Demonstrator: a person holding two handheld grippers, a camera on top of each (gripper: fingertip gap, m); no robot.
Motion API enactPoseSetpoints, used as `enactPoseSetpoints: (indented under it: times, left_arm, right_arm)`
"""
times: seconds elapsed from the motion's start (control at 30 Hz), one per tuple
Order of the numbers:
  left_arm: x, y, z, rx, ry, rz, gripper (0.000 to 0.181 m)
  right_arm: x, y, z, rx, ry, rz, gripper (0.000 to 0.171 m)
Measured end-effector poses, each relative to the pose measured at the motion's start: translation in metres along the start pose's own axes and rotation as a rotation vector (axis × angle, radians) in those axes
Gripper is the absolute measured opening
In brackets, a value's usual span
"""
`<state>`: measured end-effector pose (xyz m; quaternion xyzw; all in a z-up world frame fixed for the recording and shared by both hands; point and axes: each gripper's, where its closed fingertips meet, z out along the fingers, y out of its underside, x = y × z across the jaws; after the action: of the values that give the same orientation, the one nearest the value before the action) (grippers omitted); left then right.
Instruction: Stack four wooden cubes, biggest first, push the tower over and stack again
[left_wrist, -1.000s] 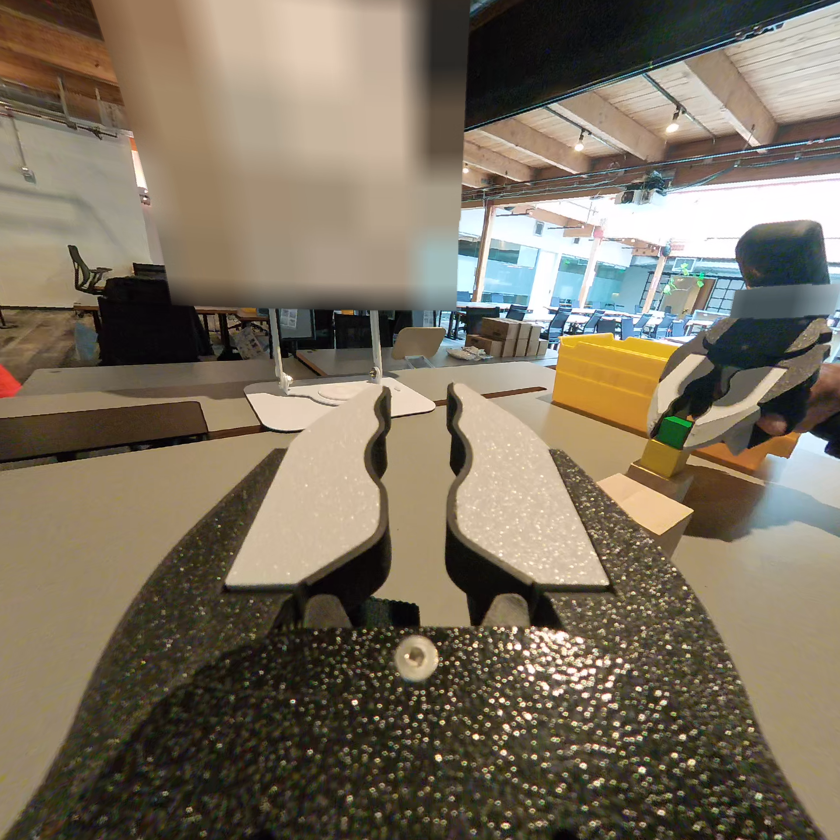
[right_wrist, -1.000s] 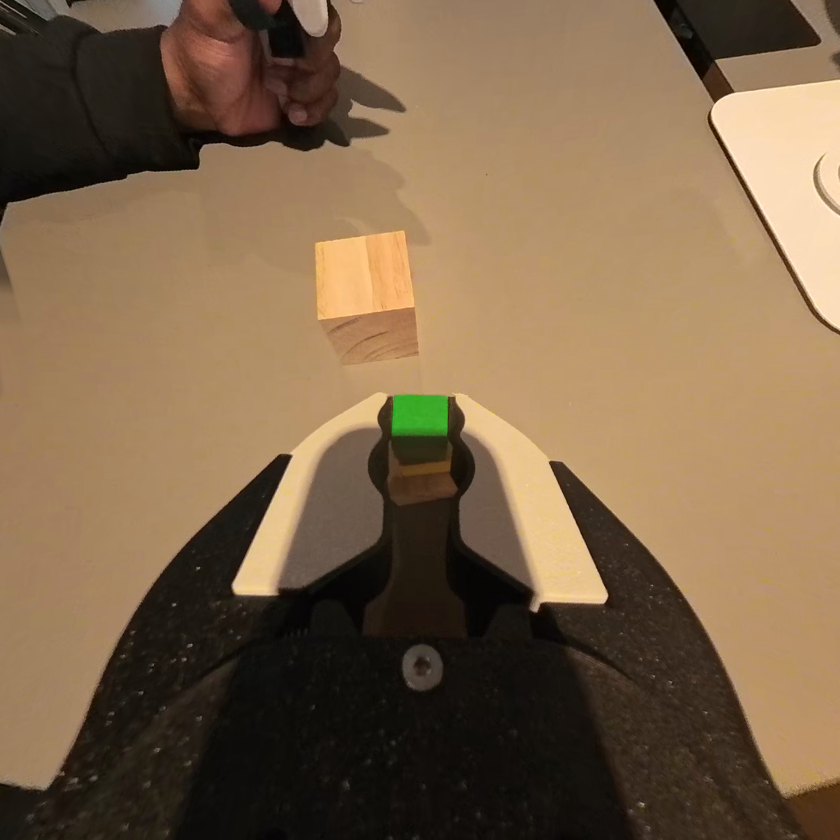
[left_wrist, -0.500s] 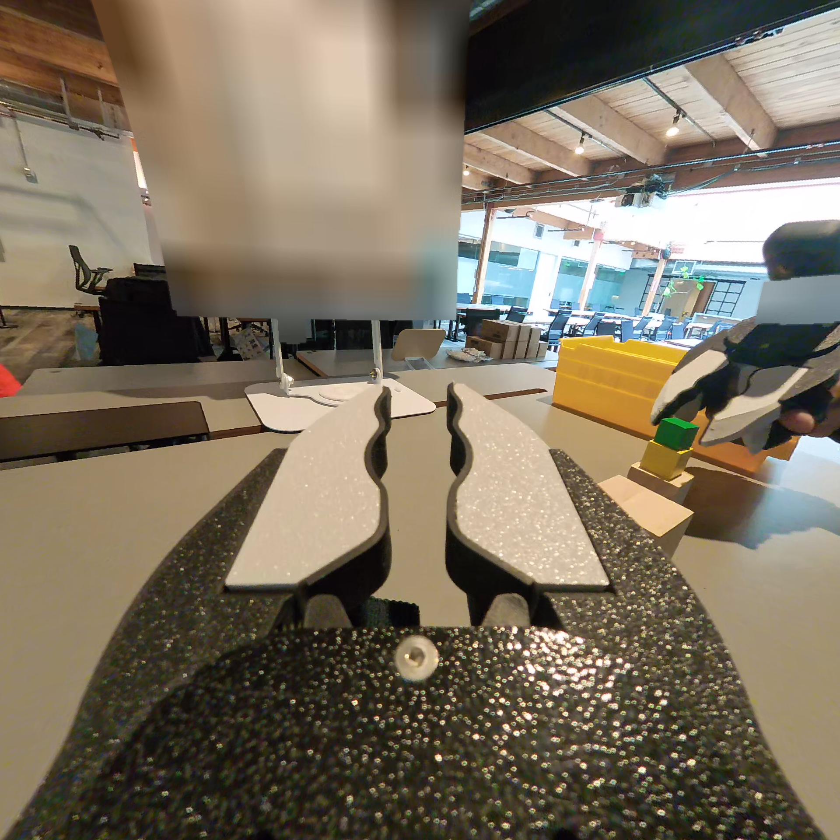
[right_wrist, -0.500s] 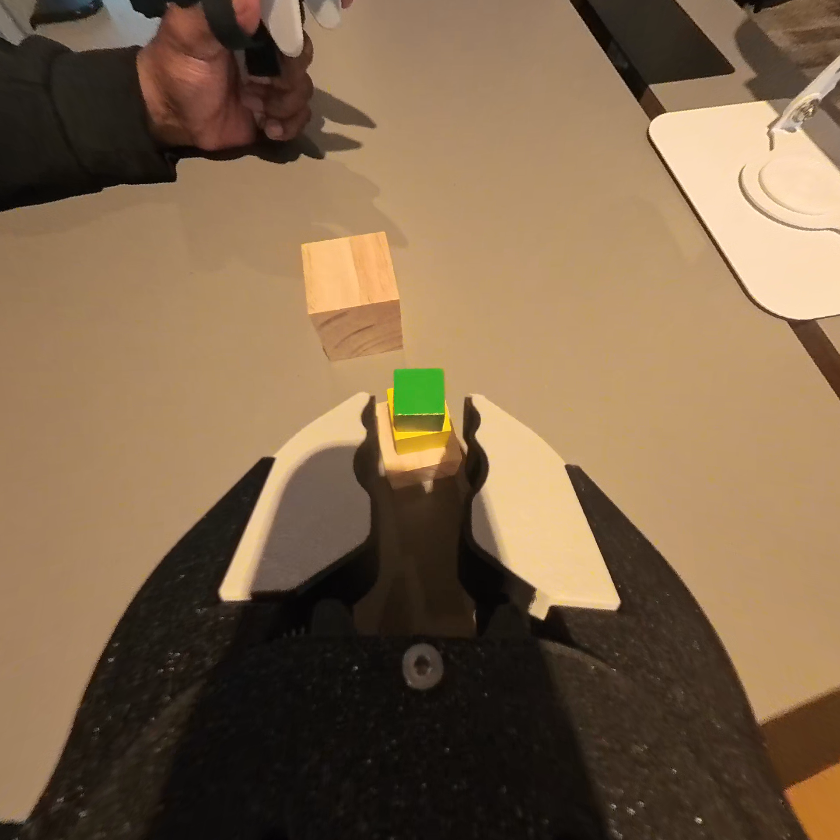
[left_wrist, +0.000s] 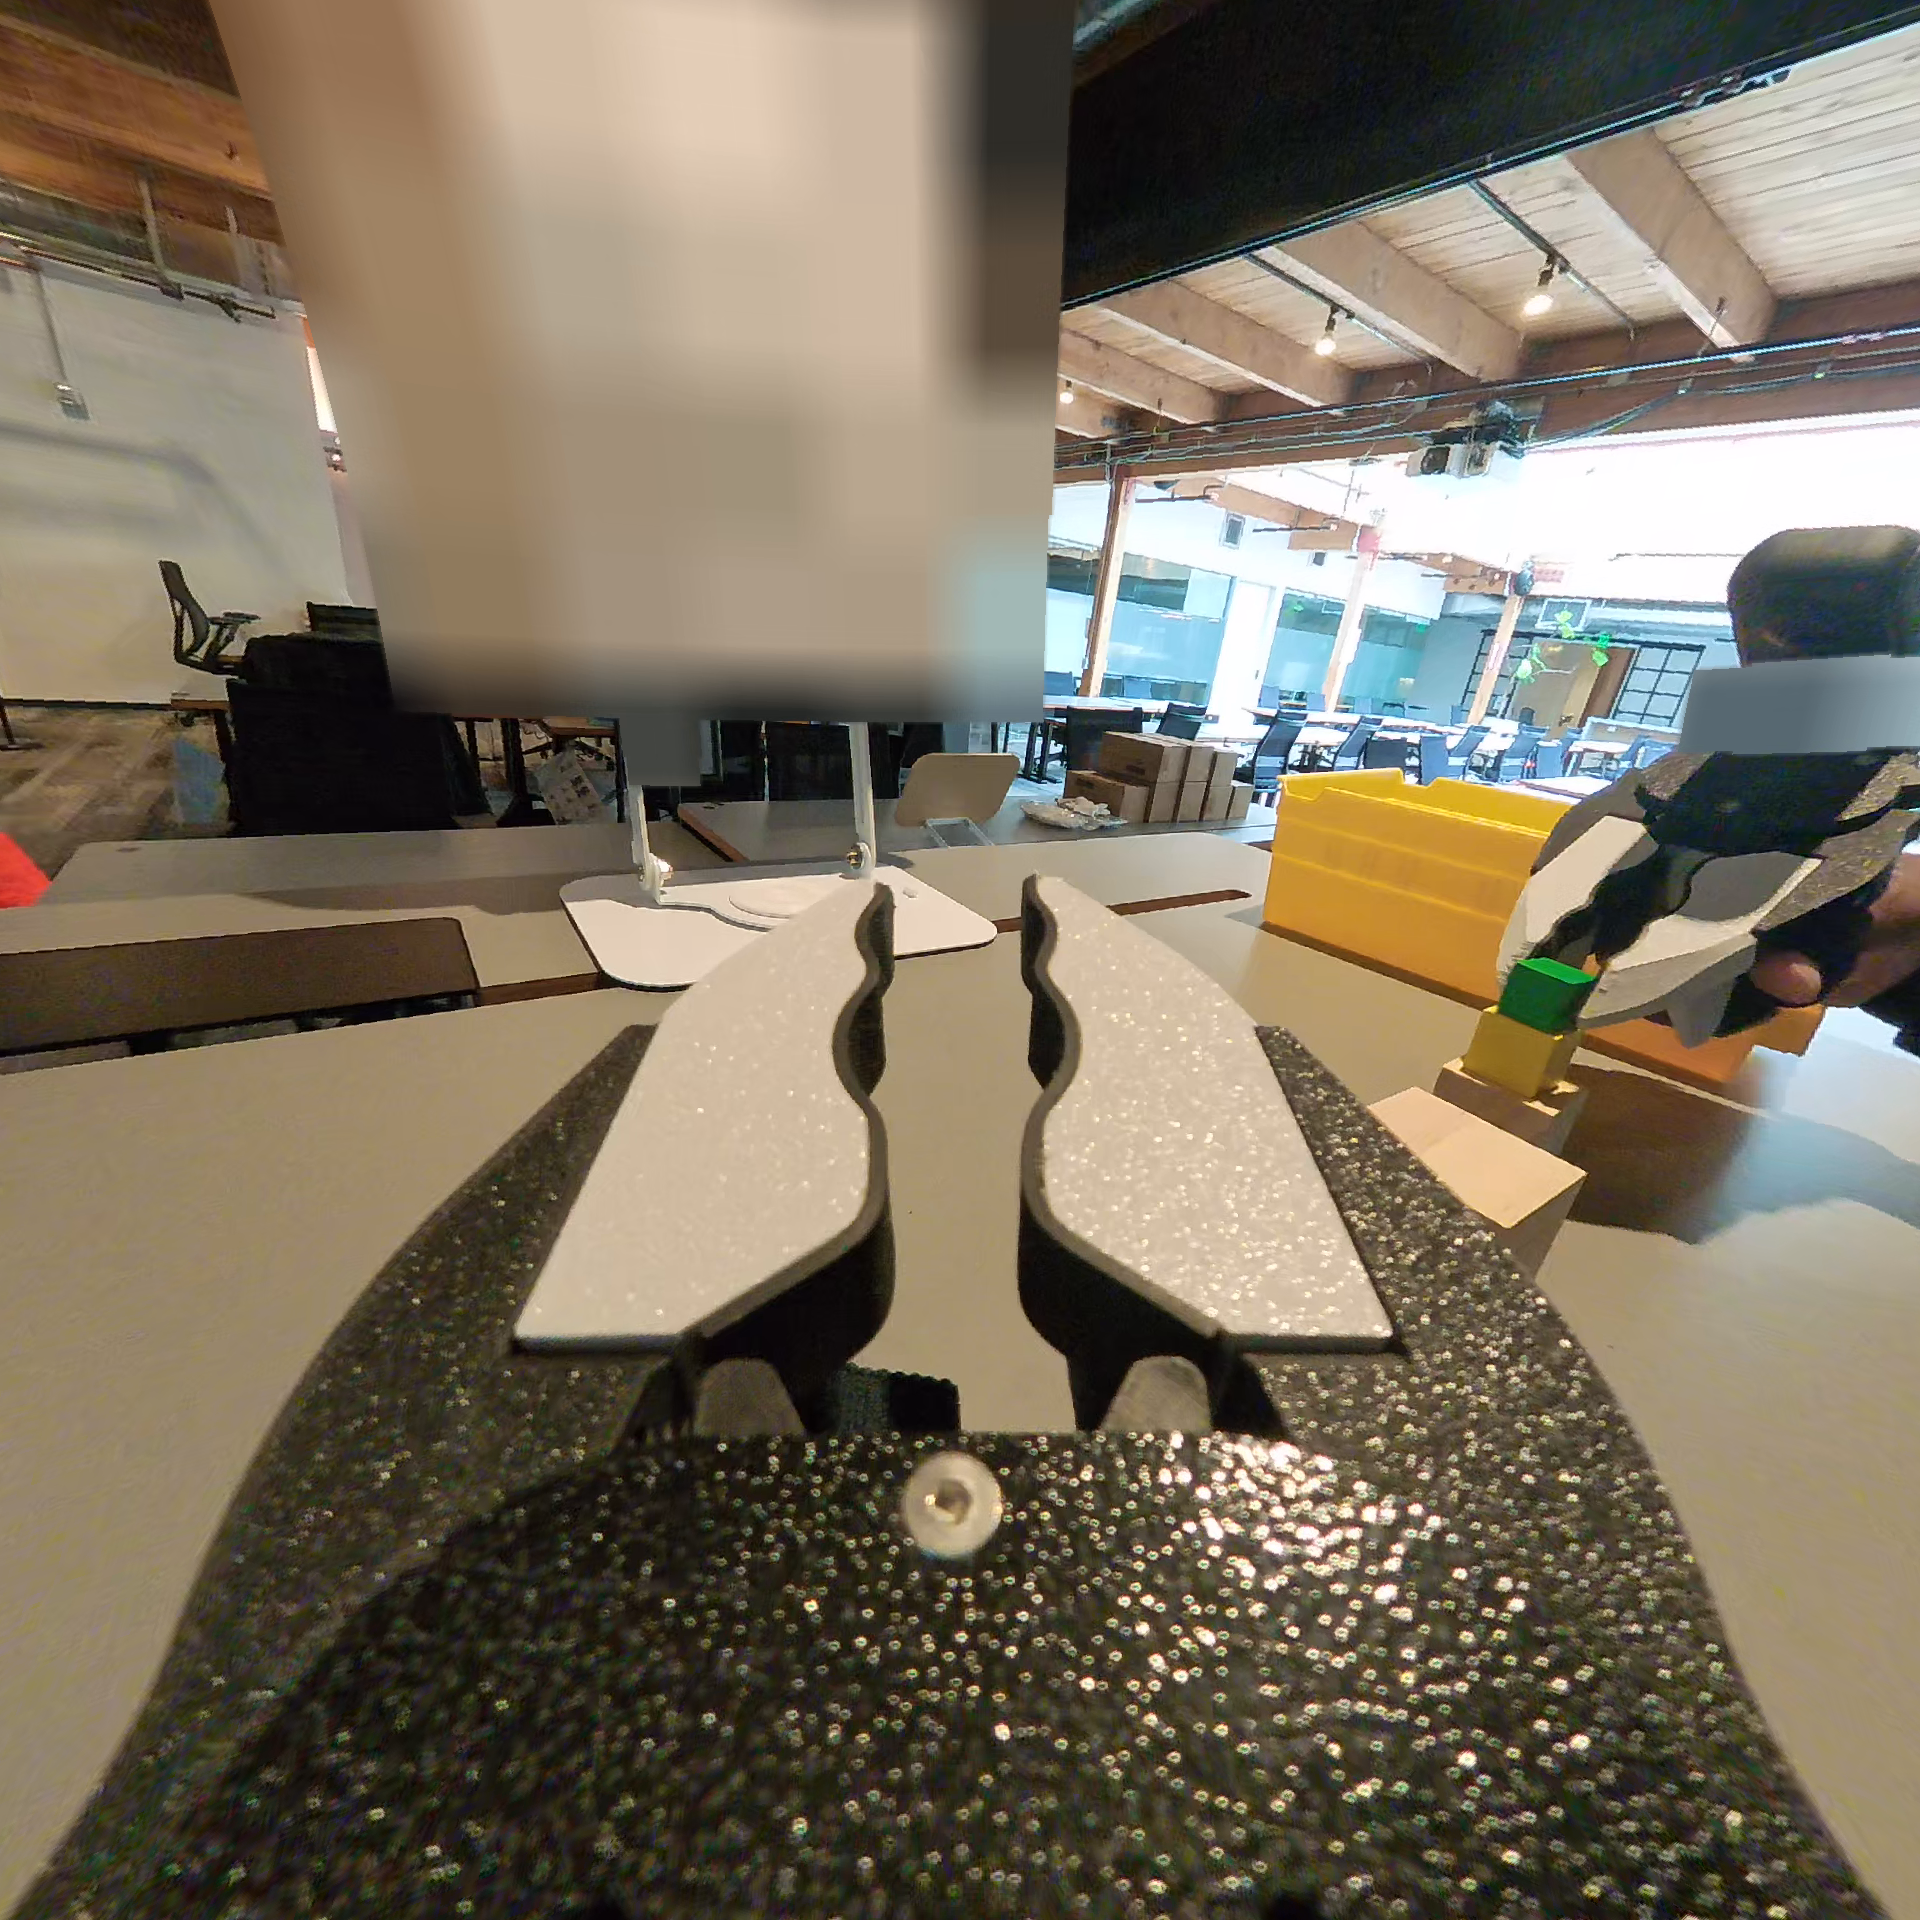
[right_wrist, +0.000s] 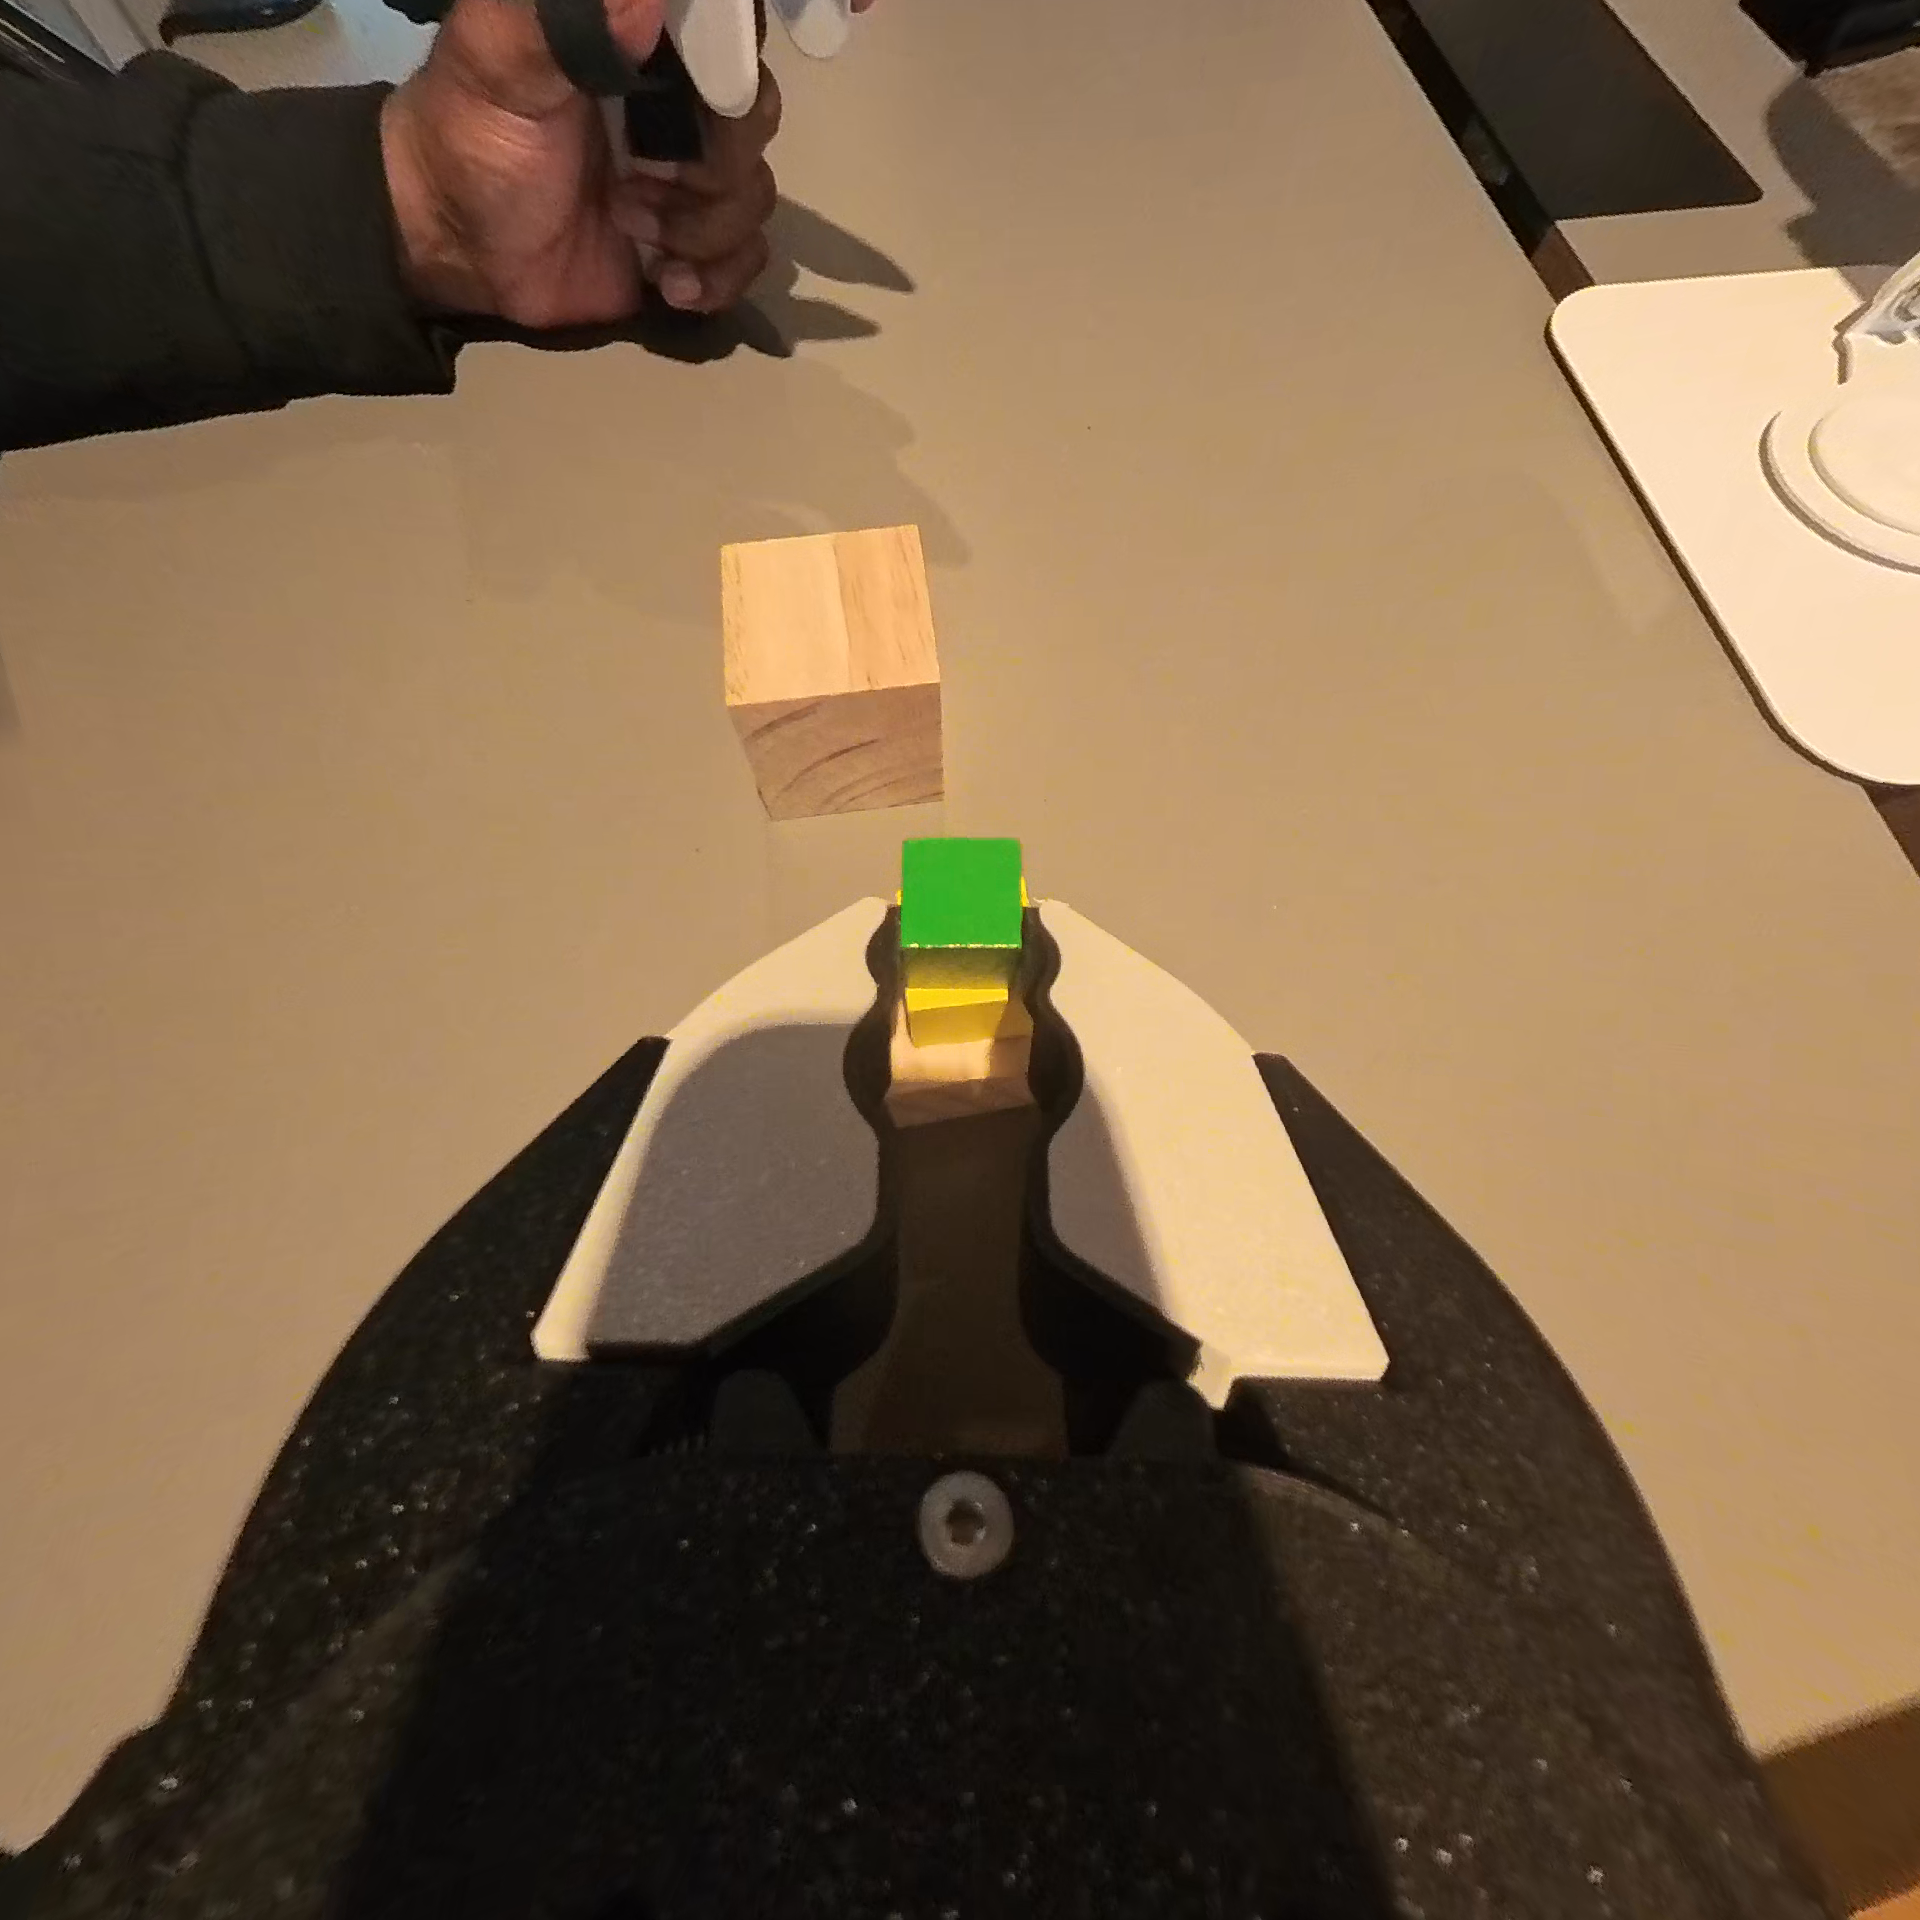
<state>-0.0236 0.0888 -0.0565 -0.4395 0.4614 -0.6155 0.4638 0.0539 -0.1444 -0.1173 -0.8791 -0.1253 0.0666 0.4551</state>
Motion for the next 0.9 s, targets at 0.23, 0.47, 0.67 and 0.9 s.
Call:
enactPoseSetpoints:
  times: [0.23,0.47,0.67,0.9]
  left_arm:
    - [0.0000,0.0002,0.0003,-0.002,0.001,0.000,0.022]
    - [0.0001,0.0001,0.0003,-0.002,0.002,-0.002,0.022]
    - [0.0001,0.0004,0.0007,-0.005,0.002,-0.003,0.022]
    - [-0.0003,0.0006,0.0007,-0.007,0.001,-0.006,0.022]
  right_arm:
    - [0.0015,-0.0003,0.0000,0.013,-0.009,-0.002,0.022]
    - [0.0013,0.0000,-0.0006,0.022,-0.013,-0.011,0.022]
    - [0.0016,0.0001,-0.0010,0.027,-0.013,-0.011,0.022]
    - [-0.0026,0.0011,0.0008,0.033,-0.023,-0.006,0.037]
